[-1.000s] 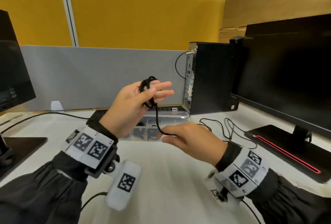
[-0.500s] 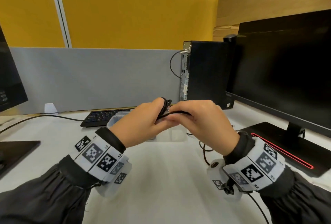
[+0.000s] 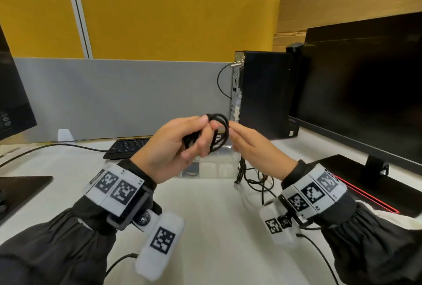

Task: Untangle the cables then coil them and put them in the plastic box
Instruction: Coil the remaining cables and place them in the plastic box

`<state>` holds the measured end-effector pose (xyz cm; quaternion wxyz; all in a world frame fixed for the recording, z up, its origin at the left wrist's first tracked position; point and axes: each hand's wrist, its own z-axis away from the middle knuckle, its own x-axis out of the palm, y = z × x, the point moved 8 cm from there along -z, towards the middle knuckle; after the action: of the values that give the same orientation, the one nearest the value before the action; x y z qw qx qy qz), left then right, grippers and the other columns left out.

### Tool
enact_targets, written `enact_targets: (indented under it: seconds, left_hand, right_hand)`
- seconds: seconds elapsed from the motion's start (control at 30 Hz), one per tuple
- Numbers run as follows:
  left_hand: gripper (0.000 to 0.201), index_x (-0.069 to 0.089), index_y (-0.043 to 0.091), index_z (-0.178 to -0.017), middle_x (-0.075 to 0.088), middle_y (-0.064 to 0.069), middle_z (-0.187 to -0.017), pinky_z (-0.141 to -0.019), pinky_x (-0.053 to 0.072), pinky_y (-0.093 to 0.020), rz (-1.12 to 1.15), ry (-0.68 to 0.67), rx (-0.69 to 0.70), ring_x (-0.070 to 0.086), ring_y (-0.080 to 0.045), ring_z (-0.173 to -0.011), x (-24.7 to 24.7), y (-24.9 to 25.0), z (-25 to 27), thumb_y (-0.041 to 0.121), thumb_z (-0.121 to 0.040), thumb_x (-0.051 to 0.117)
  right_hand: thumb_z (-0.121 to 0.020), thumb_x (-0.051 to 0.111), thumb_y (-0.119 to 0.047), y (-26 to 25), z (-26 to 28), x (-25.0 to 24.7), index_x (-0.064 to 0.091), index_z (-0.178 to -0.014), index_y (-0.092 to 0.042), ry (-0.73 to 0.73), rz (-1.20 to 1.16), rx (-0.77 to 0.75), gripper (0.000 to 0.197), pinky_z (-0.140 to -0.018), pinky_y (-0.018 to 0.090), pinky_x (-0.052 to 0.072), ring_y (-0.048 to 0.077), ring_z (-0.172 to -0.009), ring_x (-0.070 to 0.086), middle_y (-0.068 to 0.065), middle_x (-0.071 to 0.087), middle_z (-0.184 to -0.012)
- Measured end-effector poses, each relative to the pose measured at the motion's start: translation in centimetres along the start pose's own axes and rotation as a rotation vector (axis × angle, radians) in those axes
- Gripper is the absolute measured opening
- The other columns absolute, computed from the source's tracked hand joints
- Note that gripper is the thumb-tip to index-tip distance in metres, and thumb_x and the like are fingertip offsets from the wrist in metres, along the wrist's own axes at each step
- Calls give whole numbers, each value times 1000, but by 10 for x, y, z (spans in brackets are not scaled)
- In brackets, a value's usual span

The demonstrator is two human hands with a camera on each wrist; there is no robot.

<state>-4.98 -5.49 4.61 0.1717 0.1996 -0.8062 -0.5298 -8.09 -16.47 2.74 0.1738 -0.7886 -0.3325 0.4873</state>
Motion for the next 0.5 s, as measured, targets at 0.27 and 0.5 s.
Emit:
enact_targets:
  seconds: [0.27,0.5]
  left_hand:
    - [28,49,13,-77,39,9,-42,-45,27,-14,195,429,109,25,-5,-28,-83,14,-7,24,-99,37]
    - [26,45,19,-74,41,11,-41,-45,30,-14,294,860,289,28,-7,-31,-202,34,24,25,-99,40]
  right_hand:
    - [-101,33,-27,35,11,-8,46,-73,-17,-82,114,185,32,-55,12,36,0,-50,41,-9,38,-61]
    - [-102,31,-30,121,35,-32,43,-71,-21,-259,440,435,34,-70,27,38,13,-64,43,-3,47,-67]
